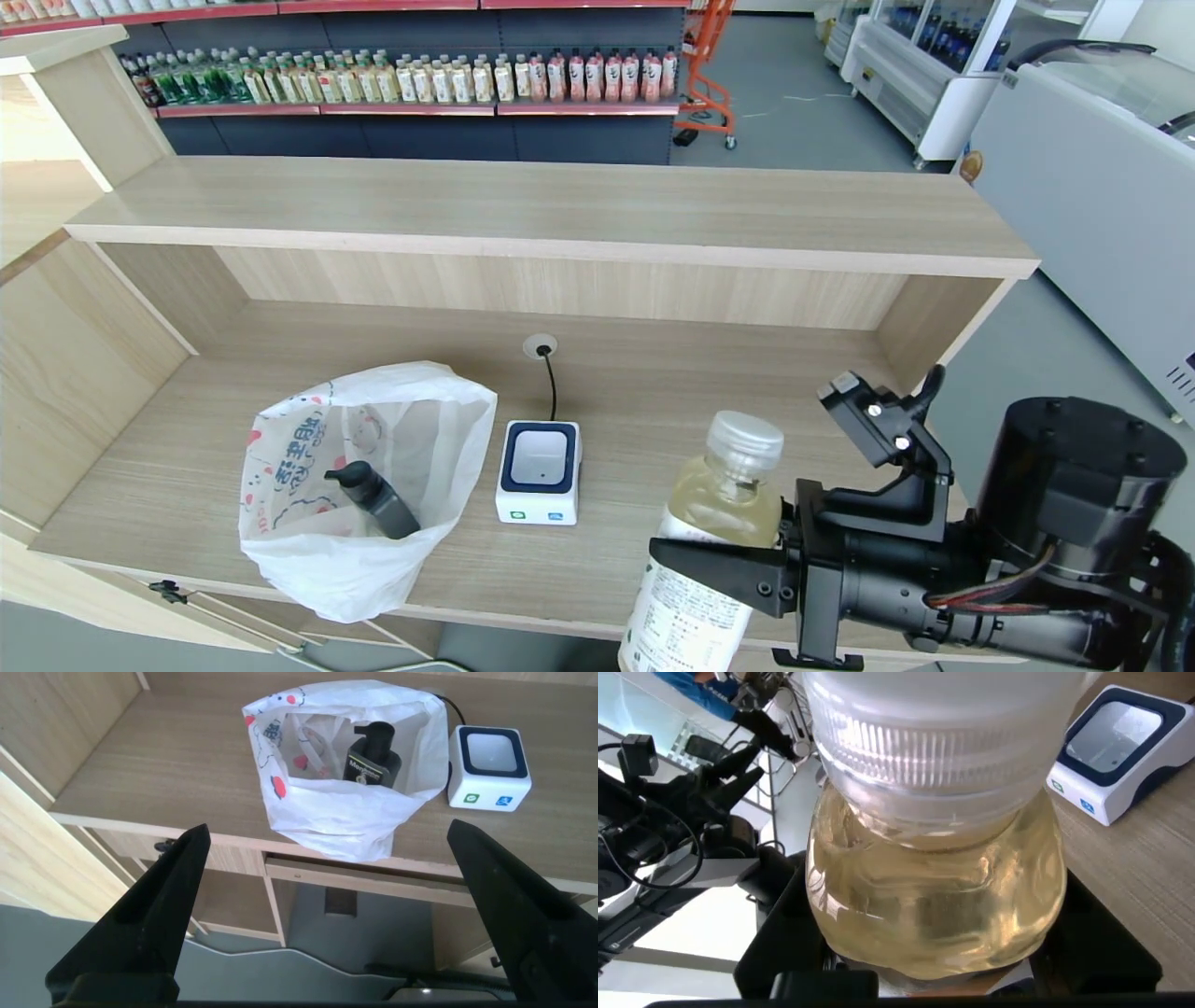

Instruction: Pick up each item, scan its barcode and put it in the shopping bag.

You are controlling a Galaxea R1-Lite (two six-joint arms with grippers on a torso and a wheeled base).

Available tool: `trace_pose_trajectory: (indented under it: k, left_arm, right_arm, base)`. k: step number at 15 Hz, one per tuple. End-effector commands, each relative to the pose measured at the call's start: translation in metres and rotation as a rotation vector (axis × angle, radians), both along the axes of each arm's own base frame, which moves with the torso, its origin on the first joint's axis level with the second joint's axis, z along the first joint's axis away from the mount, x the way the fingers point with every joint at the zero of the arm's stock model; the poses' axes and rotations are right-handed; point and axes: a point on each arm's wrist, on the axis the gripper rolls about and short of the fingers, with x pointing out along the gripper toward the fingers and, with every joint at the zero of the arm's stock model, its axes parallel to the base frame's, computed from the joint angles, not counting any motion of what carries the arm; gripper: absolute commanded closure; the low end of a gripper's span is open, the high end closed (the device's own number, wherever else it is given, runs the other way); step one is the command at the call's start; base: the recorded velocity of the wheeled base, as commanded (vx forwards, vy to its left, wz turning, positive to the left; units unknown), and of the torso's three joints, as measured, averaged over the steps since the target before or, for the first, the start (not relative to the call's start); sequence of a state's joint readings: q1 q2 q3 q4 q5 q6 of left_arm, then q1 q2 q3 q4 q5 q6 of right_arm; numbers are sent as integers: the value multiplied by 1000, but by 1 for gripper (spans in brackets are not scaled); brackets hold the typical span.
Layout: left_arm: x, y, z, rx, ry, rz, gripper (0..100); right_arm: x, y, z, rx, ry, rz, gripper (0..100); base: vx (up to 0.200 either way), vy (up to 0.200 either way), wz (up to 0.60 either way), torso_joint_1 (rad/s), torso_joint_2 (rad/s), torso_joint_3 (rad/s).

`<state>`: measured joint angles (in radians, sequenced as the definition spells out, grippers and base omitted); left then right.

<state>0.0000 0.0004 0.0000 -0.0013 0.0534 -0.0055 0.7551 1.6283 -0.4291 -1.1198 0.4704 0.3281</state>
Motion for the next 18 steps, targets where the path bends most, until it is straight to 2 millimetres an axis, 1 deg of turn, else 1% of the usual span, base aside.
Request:
trace_pose_trajectory:
  k: [1, 7, 11, 18]
  left_arm:
    - [0, 0, 0, -1, -1, 0, 0]
    - [0, 0, 0, -1, -1, 0, 0]
    - [0, 0, 0, -1, -1, 0, 0]
    - [0, 0, 0, -1, -1, 0, 0]
  right_arm:
    - [0, 0, 2, 5, -7, 0, 100]
    - [1, 1, -3, -19, -18, 1, 100]
    - [1, 1, -1, -11, -24, 2, 100]
    - [0, -1, -1, -25, -7, 1, 100]
  base:
    - [0, 0, 0, 0, 0, 0]
    - [0, 0, 0, 0, 0, 0]
    - [0, 0, 0, 0, 0, 0]
    - [0, 0, 0, 0, 0, 0]
